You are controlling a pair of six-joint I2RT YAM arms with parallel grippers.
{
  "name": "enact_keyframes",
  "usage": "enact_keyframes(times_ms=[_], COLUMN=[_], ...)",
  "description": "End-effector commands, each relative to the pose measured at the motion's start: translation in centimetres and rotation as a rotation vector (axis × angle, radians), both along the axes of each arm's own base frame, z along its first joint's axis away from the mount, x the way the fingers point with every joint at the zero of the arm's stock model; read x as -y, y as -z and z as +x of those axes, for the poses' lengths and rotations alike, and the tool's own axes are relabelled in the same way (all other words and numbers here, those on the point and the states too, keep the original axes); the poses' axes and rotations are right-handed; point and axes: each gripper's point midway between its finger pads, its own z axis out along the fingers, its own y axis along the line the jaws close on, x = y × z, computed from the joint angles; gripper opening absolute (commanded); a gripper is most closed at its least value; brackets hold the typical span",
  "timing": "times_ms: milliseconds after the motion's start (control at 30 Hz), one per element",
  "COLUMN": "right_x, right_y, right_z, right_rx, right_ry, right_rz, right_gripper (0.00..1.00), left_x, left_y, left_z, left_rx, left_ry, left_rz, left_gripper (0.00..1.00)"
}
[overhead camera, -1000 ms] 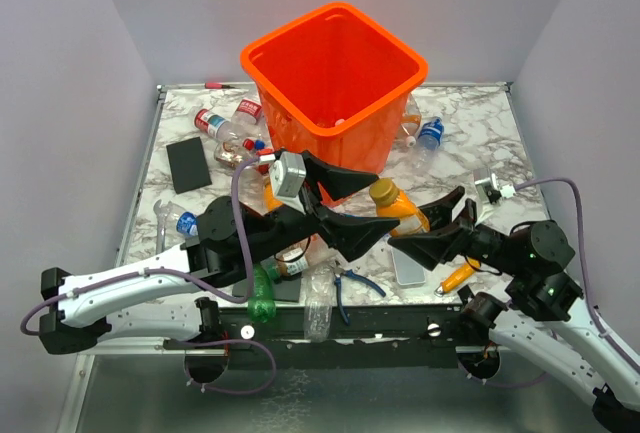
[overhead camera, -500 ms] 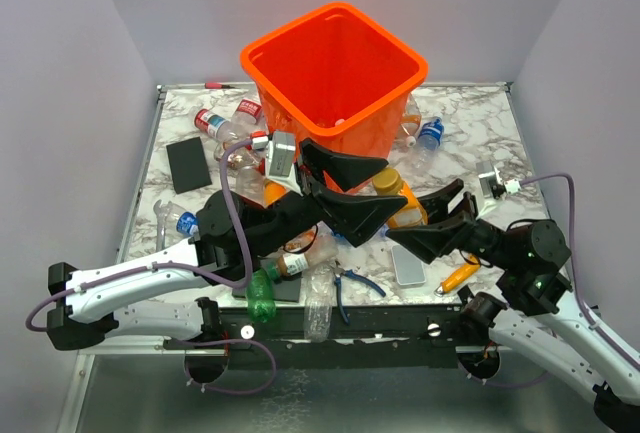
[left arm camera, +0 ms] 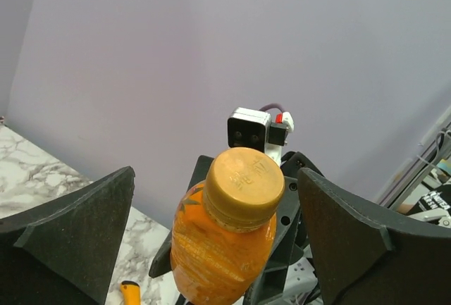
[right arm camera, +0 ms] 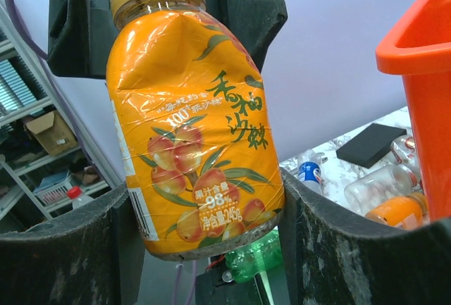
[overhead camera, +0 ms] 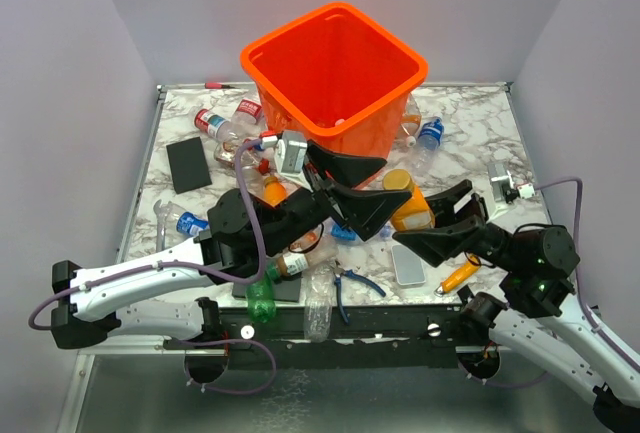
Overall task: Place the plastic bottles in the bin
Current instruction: Pick up the plastic bottle from the corner of the board.
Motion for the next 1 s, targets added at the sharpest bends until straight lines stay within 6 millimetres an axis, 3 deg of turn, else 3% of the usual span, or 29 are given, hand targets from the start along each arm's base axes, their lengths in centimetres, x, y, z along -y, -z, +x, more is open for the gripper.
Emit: enact_keyframes(times_ms=[0, 200, 367, 400, 467, 533, 567, 767, 833, 967], right_x=[-0.2, -0.5, -0.5, -0.6, -0.7, -0.5, -0.3, 2.5, 3.6, 5.9], right_y=[-0.5, -0.4, -0.3, 0.1, 0.1, 0.2, 0.4, 1.4, 1.9, 3.2], right_z=[-0.5, -0.3, -0.2, -0.1, -0.1, 0.2, 0.3, 1.3, 1.8, 3.2], right_rx=[0.014, 0.009, -0.001, -0.021, -0.042, -0.072, -0.083, -0.14, -0.166, -0.234], right_ry=[-0.027, -0.037, -0.034, -0.031, -0.035, -0.014, 0.002, 0.172, 0.236, 0.377], right_rz=[0.013, 0.008, -0.001, -0.016, -0.041, -0.074, -0.094, -0.156, -0.148, -0.109], right_gripper=[0.31, 0.31, 0.33, 0.43, 0.76, 0.94, 0.99, 1.0, 1.0, 1.0], left_x=[0.9, 2.3, 2.0, 1.8, 1.1, 0.1, -0.6, -5.7, -6.4, -7.5], left_y=[-0.4, -0.1, -0.3, -0.5, -1.3, -2.3, -2.8, -7.4, -8.2, -8.9], left_z=[-1.1, -2.2, -1.7, -1.5, -1.1, -0.2, 0.4, 5.7, 8.0, 14.5], left_rx=[0.034, 0.053, 0.059, 0.068, 0.093, 0.118, 0.136, 0.272, 0.323, 0.292], left_ry=[0.062, 0.135, 0.103, 0.089, 0.05, -0.024, -0.075, -0.509, -0.66, -0.852], left_rz=[0.006, 0.028, 0.026, 0.023, 0.016, 0.013, 0.02, 0.111, 0.185, 0.299], left_gripper=[0.94, 0.56, 0.22, 0.16, 0.05, 0.0, 0.0, 0.0, 0.0, 0.0])
